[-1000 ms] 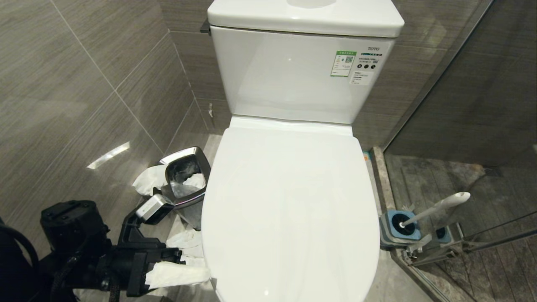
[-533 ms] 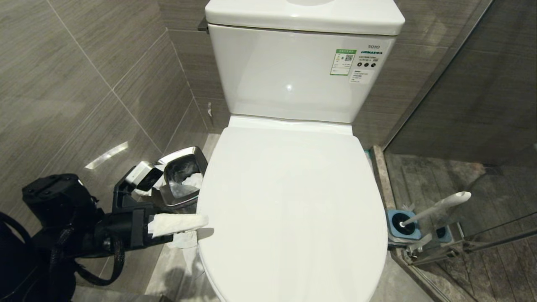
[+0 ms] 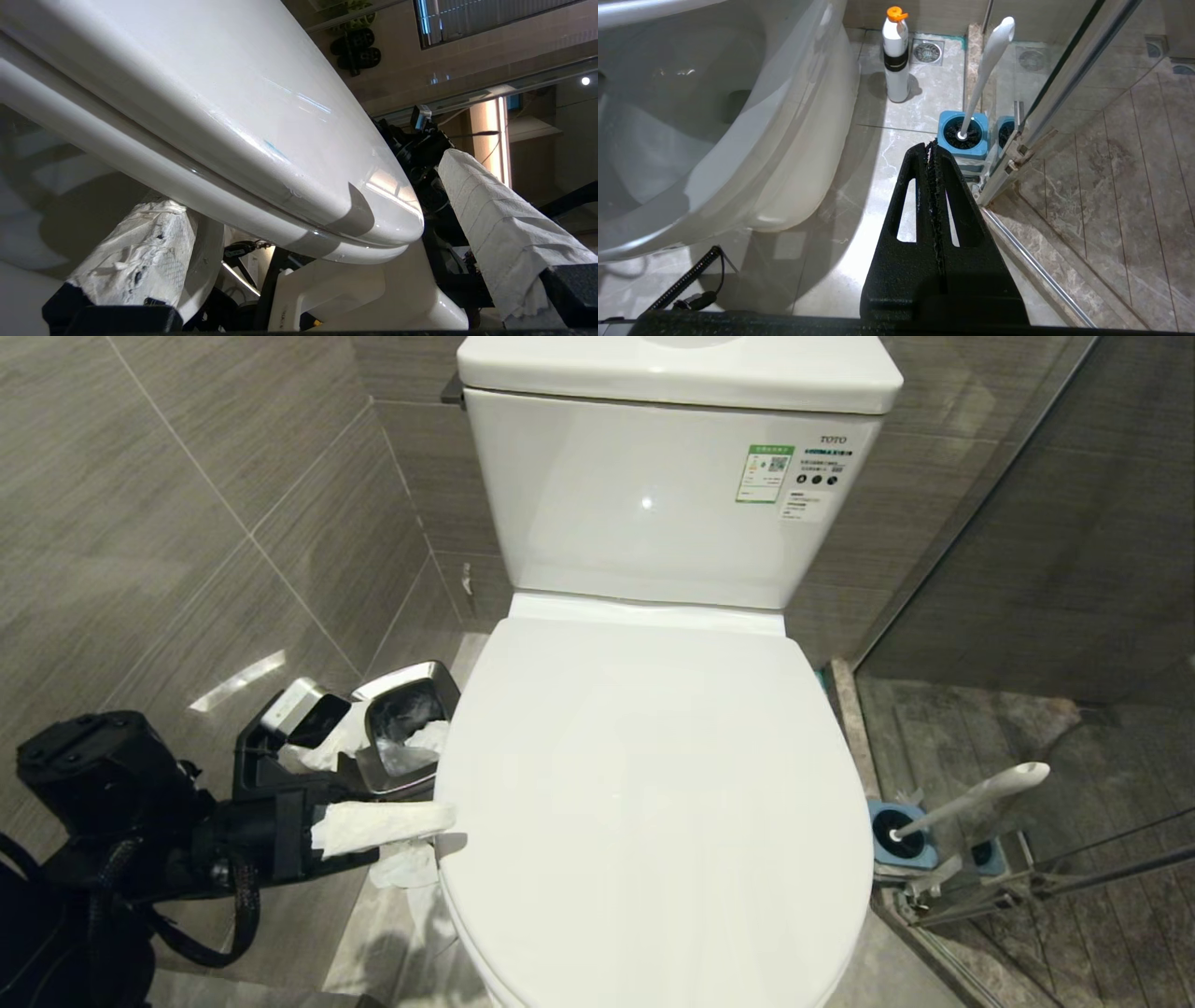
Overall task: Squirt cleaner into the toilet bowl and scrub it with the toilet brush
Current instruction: Use the left hand to lift the toilet lid slightly
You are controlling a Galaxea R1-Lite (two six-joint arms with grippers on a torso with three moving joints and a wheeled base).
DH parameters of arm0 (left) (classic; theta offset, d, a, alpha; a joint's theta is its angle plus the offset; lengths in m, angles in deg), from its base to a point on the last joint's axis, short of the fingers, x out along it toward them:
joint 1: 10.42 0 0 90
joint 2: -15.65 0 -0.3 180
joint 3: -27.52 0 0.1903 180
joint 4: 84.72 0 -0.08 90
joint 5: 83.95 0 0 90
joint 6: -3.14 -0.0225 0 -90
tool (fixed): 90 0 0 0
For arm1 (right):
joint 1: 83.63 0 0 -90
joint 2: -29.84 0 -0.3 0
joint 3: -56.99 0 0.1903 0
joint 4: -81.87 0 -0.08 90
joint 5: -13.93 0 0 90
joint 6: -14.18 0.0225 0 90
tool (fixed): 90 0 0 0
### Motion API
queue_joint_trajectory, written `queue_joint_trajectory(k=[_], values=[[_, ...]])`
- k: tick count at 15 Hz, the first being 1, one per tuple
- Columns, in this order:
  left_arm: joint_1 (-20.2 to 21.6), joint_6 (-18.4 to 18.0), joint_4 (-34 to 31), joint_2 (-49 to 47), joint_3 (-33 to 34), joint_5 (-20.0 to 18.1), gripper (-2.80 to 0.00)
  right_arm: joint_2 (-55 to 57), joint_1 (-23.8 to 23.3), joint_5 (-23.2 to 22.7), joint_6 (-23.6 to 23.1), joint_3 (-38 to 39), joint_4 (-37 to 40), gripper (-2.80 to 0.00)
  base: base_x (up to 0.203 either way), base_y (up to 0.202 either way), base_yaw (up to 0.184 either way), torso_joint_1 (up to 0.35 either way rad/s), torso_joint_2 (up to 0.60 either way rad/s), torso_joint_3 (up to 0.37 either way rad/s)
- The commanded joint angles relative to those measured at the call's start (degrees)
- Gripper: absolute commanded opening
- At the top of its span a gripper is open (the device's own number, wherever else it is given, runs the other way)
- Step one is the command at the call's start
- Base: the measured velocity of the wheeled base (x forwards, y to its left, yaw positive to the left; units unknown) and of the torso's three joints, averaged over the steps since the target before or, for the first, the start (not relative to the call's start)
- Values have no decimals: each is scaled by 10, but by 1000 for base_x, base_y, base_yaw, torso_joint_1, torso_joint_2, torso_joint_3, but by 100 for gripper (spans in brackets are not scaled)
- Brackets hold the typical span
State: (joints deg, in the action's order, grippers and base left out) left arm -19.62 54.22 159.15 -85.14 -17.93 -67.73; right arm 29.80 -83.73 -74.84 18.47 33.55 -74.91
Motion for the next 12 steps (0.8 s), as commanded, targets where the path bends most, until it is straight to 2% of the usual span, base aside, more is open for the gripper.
queue_joint_trajectory(k=[1,7,12], values=[[-3,15,4,24,-2,-6,0,0,0,0,0,1,0,-280,0,0,0,0,0,0],[-12,21,4,53,-6,-5,0,0,0,0,0,0,0,-280,0,0,0,0,0,0],[-21,21,4,56,-37,-4,0,0,0,0,0,0,0,-280,0,0,0,0,0,0]])
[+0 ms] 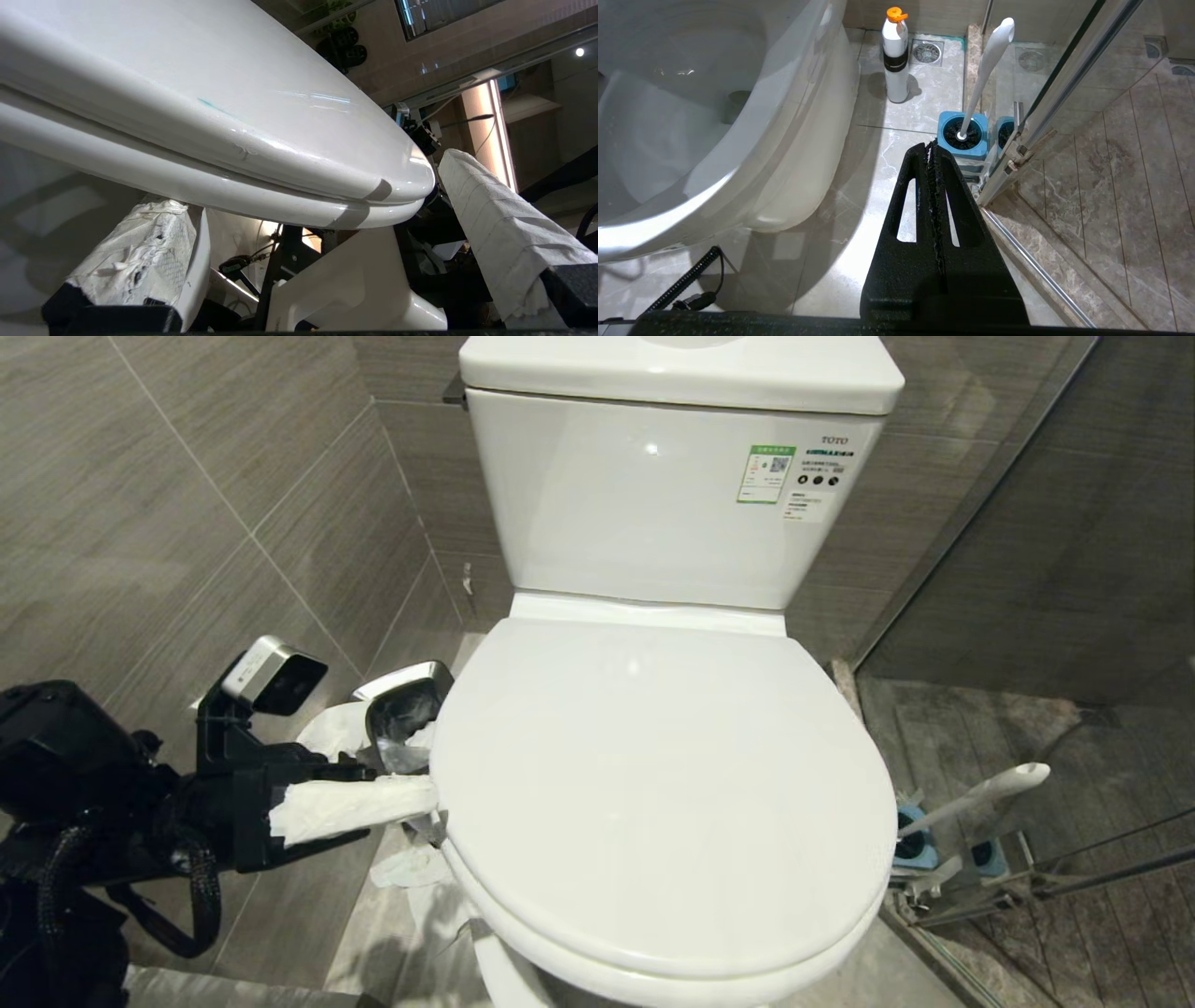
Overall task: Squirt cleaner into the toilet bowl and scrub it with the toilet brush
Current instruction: Use the left hand to lift the toilet lid slightly
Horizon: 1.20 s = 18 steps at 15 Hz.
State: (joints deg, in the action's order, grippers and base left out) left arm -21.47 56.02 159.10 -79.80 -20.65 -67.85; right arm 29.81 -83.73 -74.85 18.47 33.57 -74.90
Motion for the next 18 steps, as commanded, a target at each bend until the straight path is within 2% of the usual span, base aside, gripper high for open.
queue_joint_trajectory(k=[1,3,5,9,12,16,18], values=[[-4,3,5,2,-18,-3,0,0,0,0,0,0,0,-280,0,0,0,0,0,0],[-5,3,5,-2,-40,-3,0,0,0,0,0,0,0,-280,0,0,0,0,0,0],[-4,18,5,-1,-67,-3,0,0,0,0,0,0,0,-280,0,0,0,0,0,0],[-2,103,5,6,-150,4,0,0,0,0,0,0,0,-280,0,0,0,0,0,0],[-1,142,5,8,-177,15,0,0,0,0,0,0,0,-280,0,0,0,0,0,0],[-2,147,5,4,-207,30,0,0,0,0,0,0,0,-280,0,0,0,0,0,0],[-2,161,5,3,-233,47,0,0,0,0,0,0,0,-280,0,0,0,0,0,0]])
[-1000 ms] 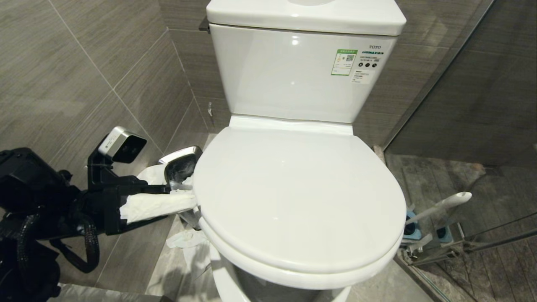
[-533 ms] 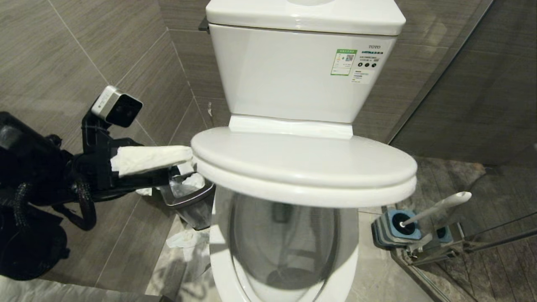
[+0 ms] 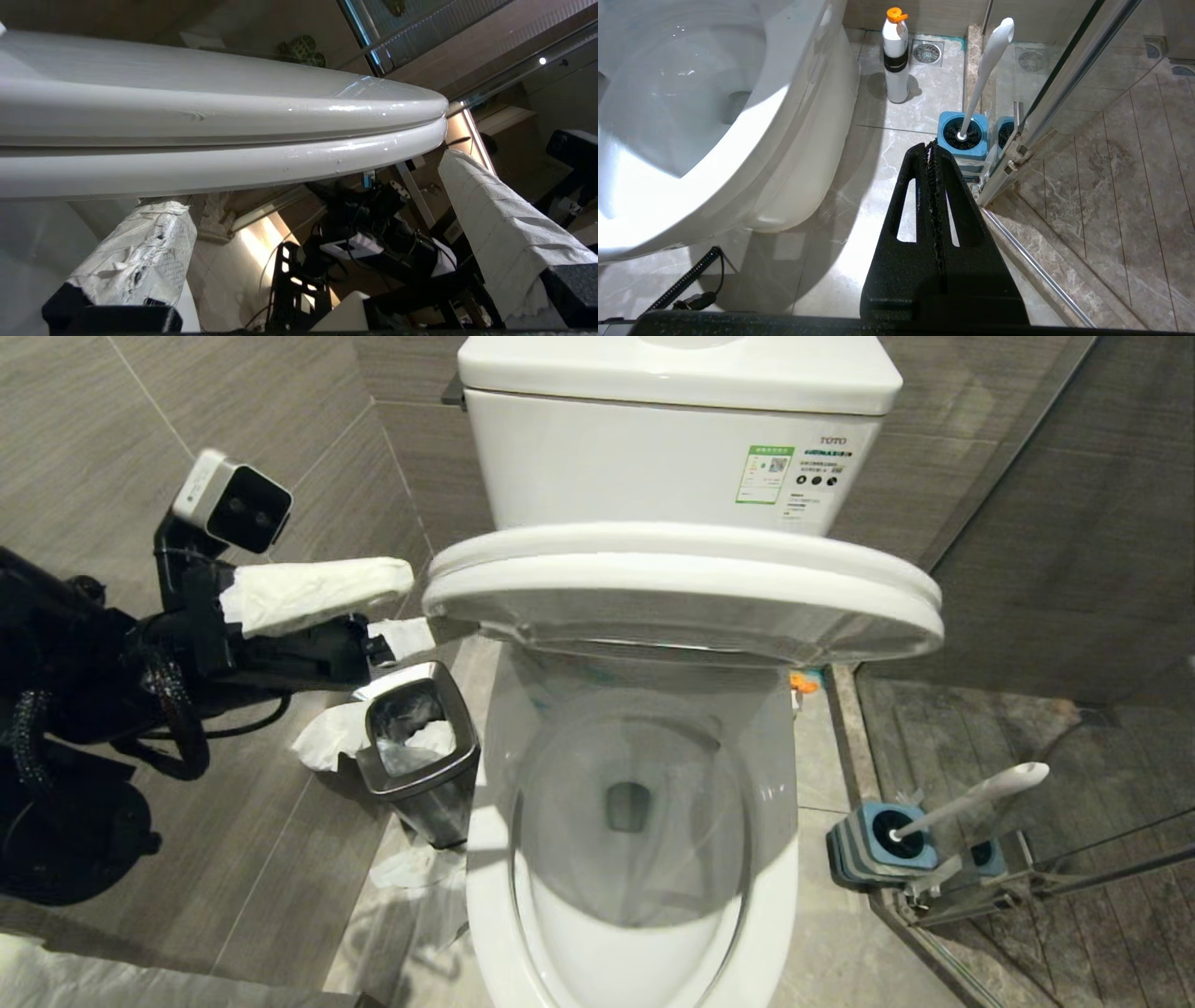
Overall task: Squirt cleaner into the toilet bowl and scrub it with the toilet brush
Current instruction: Use the left hand to lift the toilet lid slightly
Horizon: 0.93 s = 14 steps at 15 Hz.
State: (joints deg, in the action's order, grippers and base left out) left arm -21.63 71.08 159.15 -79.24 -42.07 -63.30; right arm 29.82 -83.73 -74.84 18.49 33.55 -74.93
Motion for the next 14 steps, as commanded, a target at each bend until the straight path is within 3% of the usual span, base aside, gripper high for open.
queue_joint_trajectory(k=[1,5,9,14], values=[[0,21,4,-4,-35,6,0,0,0,0,0,0,0,-280,0,0,0,0,0,0],[0,10,4,-19,-68,23,0,0,0,0,0,0,0,-280,0,0,0,0,0,0],[-1,-50,4,-58,-122,44,0,0,1,0,0,0,0,-280,0,0,0,0,0,0],[-9,-151,4,-92,-168,69,0,0,0,0,0,1,0,-280,0,0,0,0,0,0]])
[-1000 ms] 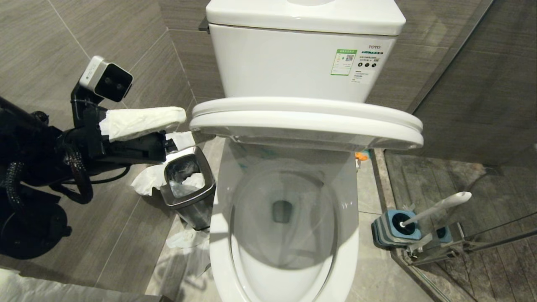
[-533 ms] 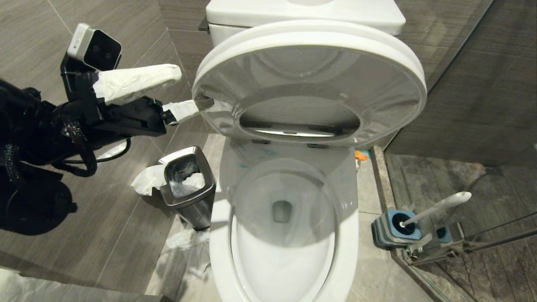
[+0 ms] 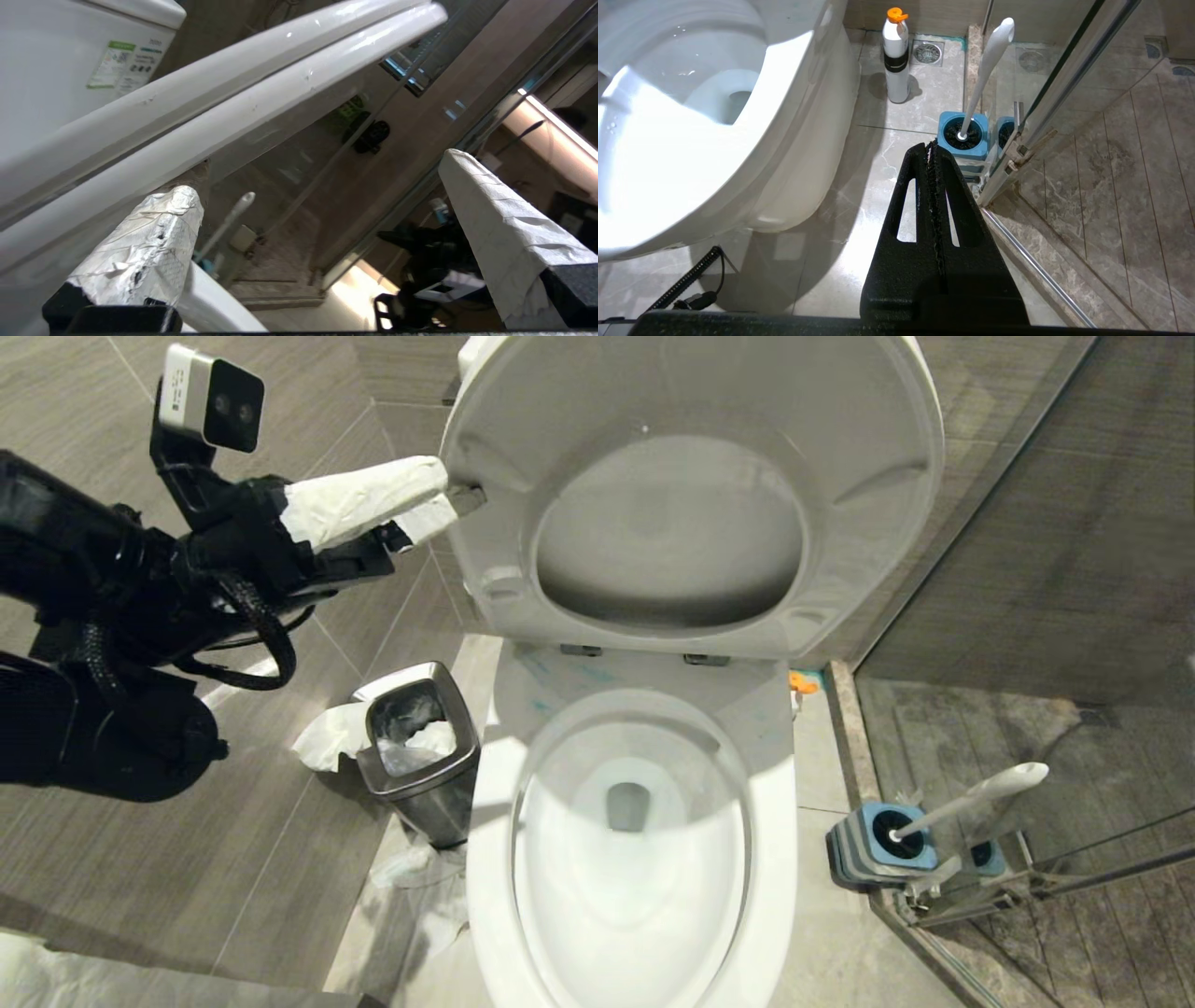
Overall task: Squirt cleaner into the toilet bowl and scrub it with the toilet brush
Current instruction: Use the left hand to lift the toilet lid slightly
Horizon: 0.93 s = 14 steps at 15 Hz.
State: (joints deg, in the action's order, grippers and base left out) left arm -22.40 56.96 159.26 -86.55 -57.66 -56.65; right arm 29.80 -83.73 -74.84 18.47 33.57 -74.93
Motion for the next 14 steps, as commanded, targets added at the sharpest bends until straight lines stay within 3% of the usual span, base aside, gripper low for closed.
queue_joint_trajectory(k=[1,5,10,14], values=[[-1,-21,3,-25,-21,10,0,0,0,0,0,0,0,-280,0,0,0,0,0,0],[-6,-55,3,-61,-101,55,0,0,0,0,0,0,0,-280,0,0,0,0,0,0],[-4,-65,-38,-99,-163,60,0,0,0,0,0,0,0,-280,0,0,0,0,0,0],[-4,-137,-84,-148,-224,60,0,0,0,0,0,0,0,-280,0,0,0,0,0,0]])
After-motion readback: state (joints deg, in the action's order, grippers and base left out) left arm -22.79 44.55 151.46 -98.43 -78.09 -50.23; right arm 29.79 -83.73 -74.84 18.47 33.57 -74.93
